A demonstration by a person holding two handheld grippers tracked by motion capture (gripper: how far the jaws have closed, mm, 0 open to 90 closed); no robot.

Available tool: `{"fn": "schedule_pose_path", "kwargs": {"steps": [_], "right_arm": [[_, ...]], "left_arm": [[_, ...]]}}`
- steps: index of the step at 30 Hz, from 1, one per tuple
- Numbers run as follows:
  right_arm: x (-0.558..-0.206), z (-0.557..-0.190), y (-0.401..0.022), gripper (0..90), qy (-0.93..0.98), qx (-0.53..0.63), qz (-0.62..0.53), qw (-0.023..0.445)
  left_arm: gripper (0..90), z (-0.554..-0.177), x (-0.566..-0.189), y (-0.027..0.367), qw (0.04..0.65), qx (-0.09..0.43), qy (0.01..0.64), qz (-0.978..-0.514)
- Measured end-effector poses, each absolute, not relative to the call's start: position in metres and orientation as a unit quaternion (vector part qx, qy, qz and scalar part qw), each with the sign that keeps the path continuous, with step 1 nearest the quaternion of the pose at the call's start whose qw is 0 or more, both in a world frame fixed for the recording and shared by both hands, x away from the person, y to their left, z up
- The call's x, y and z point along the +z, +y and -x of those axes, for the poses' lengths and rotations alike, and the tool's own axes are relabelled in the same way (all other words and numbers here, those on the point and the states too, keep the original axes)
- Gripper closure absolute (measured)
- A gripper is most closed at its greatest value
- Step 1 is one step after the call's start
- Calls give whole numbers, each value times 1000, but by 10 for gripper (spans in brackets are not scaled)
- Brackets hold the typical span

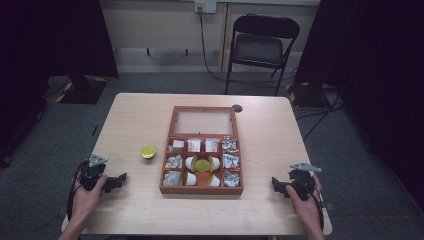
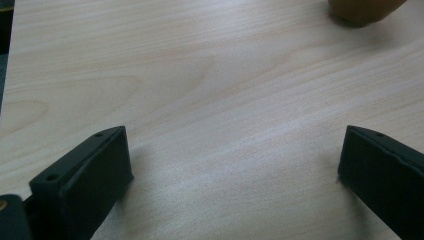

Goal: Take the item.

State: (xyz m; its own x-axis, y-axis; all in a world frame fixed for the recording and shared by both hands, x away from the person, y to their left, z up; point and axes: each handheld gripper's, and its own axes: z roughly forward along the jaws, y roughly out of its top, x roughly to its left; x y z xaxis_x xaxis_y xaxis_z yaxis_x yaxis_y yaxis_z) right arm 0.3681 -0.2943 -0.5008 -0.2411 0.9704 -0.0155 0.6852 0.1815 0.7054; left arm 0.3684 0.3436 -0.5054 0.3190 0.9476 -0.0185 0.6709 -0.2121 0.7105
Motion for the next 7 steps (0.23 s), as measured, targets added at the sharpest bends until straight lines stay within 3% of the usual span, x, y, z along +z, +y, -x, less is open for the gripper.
{"fn": "schedule_pose_path", "kwargs": {"steps": [7], "right_arm": [[-501,-368,-294,0,729,296,-568,241]], "left_arm": [[0,-370,-506,346,316,221,549,-741]]}}
